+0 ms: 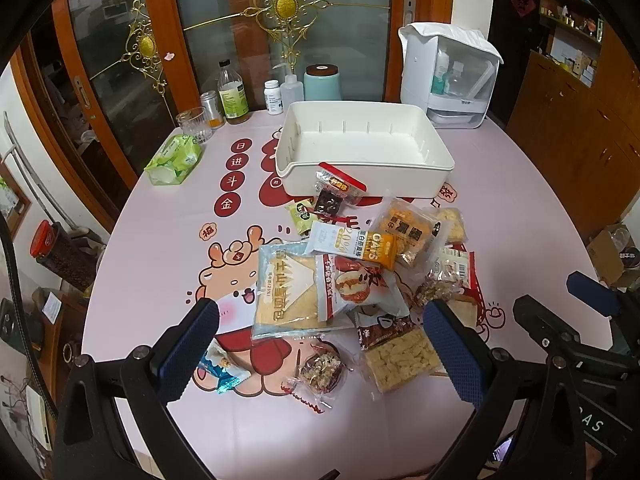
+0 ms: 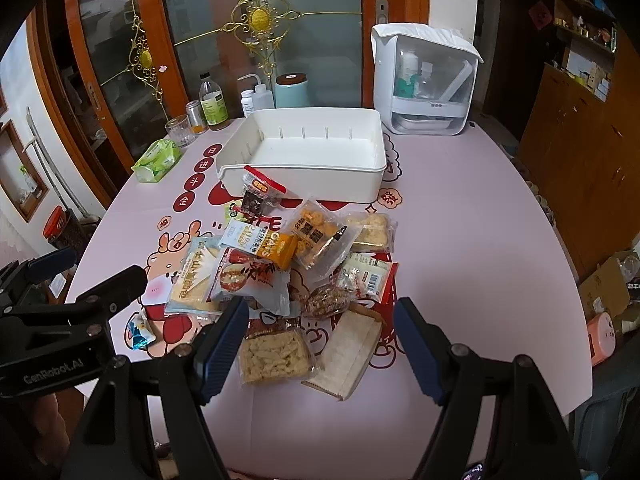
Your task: Organize snacks
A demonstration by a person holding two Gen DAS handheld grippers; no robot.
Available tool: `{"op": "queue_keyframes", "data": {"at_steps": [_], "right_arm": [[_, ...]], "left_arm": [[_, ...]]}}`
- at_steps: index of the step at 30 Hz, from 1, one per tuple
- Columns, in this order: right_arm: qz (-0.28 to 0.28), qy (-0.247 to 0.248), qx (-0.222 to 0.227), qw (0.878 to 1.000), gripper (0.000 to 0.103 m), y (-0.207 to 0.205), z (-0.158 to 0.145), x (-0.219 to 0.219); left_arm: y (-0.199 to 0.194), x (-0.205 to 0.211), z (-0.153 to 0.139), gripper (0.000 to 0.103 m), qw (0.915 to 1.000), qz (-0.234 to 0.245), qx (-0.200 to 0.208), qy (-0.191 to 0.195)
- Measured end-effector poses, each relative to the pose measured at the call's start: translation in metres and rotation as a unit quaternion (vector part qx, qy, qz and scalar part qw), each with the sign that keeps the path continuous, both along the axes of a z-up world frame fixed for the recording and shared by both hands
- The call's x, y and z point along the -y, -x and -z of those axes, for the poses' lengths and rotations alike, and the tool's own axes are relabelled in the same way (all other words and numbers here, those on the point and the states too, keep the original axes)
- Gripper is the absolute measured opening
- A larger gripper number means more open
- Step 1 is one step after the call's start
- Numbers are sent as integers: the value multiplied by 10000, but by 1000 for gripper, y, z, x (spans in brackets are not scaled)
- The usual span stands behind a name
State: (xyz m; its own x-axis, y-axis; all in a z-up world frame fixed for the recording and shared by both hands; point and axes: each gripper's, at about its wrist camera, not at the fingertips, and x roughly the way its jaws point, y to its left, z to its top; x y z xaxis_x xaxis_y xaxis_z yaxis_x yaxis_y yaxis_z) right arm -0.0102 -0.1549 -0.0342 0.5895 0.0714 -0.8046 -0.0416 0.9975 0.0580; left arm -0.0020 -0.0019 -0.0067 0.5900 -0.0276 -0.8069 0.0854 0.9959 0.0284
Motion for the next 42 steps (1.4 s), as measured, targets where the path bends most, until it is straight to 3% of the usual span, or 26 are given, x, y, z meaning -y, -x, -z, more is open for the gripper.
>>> {"op": "queue_keyframes", "data": {"at_steps": [42], "right_arm": [[-46, 4, 3, 10000, 75, 15, -3, 0]], "left_arm": [[12, -2, -5, 102, 9999, -73, -50, 86]]}}
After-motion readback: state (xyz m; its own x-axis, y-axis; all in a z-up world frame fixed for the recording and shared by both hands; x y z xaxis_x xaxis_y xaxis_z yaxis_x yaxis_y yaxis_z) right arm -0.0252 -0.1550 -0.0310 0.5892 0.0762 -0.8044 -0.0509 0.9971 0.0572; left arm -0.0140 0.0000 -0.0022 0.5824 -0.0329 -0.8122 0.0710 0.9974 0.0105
